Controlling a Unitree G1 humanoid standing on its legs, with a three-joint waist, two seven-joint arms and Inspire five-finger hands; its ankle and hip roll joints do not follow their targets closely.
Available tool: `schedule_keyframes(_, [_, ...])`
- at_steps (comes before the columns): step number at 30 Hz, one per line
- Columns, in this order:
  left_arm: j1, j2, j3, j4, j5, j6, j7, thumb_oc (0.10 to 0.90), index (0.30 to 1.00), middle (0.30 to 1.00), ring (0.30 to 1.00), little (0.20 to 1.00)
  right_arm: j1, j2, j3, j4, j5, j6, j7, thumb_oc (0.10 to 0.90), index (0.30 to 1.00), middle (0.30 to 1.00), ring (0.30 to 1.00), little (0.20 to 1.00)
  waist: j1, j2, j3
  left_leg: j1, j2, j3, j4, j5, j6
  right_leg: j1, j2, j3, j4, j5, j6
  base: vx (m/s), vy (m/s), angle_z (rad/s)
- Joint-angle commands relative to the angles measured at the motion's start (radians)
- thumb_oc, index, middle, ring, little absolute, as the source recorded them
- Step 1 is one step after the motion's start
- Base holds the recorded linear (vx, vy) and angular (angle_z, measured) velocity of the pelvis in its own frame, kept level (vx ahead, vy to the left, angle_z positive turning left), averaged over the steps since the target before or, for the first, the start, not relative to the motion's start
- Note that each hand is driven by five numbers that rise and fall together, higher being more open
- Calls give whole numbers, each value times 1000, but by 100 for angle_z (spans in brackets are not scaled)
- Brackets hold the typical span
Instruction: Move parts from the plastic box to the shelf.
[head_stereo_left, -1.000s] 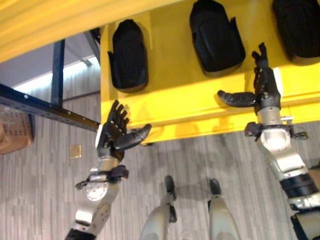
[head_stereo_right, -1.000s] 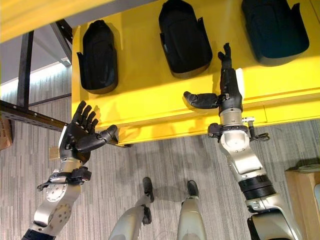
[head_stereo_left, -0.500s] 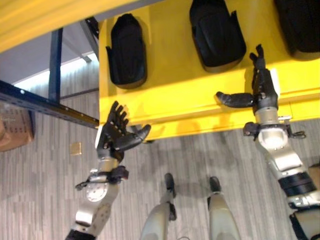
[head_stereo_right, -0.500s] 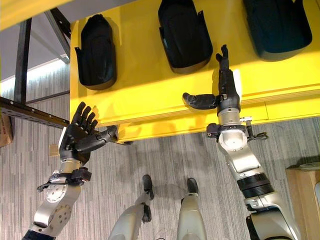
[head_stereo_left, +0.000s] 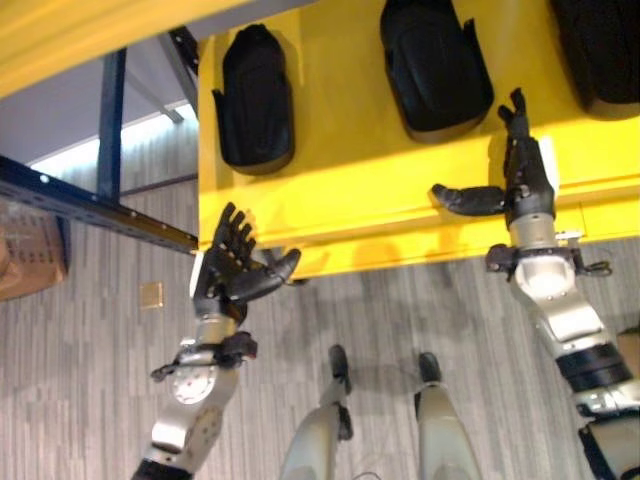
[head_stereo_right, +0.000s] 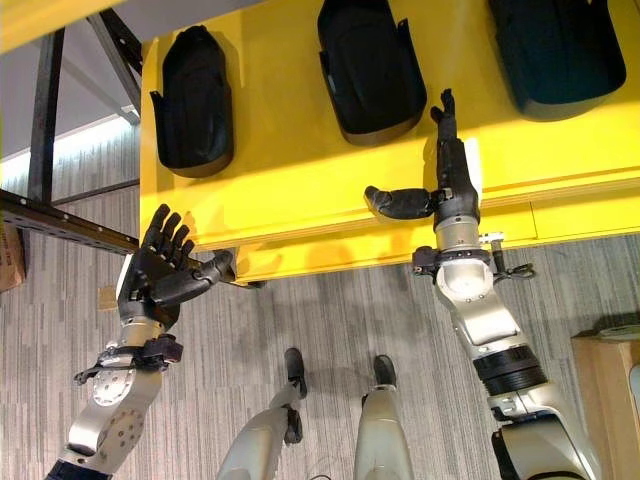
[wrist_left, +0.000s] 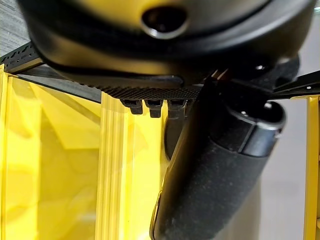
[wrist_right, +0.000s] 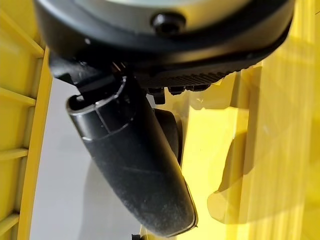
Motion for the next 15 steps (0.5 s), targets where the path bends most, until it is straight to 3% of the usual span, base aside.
schedule_keyframes(1, [-59, 13, 103, -68, 39, -131, 13, 900, 1000, 1000, 1000, 1000, -178, 3, 24, -3, -25, -65, 0, 900, 1000, 1000, 1000, 1000, 15, -36, -21, 104, -21, -9, -33, -61, -9, 32, 77, 8, -101, 63, -71, 0, 0, 0])
schedule_keyframes(15, [-60, 9, 105, -65, 39, -132, 20, 900, 1000, 1000, 1000, 1000, -179, 27, 35, -10, -20, -65, 2, 900, 1000, 1000, 1000, 1000, 22, -51, -15, 101, -23, -19, -29, -62, -7, 32, 75, 1, -99, 66, -71, 0, 0, 0])
